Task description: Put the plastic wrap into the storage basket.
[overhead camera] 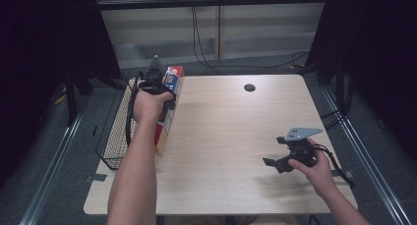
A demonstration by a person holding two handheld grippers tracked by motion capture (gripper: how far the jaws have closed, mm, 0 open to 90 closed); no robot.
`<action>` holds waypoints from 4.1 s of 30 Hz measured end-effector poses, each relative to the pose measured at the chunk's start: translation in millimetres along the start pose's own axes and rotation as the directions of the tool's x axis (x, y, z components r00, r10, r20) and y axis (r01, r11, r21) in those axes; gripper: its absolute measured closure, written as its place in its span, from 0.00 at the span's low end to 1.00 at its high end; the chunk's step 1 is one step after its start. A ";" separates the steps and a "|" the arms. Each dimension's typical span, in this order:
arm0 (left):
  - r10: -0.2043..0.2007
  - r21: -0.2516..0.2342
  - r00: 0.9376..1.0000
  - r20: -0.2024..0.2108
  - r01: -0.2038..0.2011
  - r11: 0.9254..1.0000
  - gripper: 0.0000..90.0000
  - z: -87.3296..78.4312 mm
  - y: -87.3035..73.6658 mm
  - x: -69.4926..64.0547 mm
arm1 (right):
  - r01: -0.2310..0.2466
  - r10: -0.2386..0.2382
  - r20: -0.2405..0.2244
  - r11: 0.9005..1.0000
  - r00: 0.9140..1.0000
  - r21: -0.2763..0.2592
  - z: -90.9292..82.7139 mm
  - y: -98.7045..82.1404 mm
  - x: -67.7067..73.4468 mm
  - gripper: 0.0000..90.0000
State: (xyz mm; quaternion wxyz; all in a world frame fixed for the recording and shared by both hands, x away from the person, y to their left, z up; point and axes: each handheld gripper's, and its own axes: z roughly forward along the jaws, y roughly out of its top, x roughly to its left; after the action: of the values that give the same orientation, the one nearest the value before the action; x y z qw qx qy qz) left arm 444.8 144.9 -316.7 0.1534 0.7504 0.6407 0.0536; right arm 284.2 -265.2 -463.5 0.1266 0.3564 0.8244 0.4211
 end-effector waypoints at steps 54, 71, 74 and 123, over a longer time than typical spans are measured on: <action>-0.152 -0.002 0.987 -0.059 0.152 0.988 0.47 -1.5 -28.3 64.8 | 0.016 -0.016 -0.007 1.000 1.000 0.012 1.8 0.7 2.9 0.01; -0.158 0.017 0.985 -0.073 0.159 0.987 0.47 8.1 -32.9 71.6 | 0.020 -0.020 -0.006 1.000 1.000 0.012 3.6 0.8 4.4 0.01; -0.163 0.021 0.984 -0.078 0.165 0.986 0.47 11.5 -33.5 72.0 | 0.020 -0.020 -0.007 1.000 1.000 0.012 3.7 0.8 4.4 0.01; -0.162 0.071 0.982 -0.093 0.169 0.983 0.47 47.7 -40.8 78.4 | 0.026 -0.026 -0.009 0.999 1.000 0.020 4.4 0.3 4.8 0.01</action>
State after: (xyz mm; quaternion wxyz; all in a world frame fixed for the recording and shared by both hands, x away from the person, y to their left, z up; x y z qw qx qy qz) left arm 433.0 219.3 -383.2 0.0997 0.6970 0.7085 0.0476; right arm 283.1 -259.1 -465.5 0.1247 0.3451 0.8337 0.4128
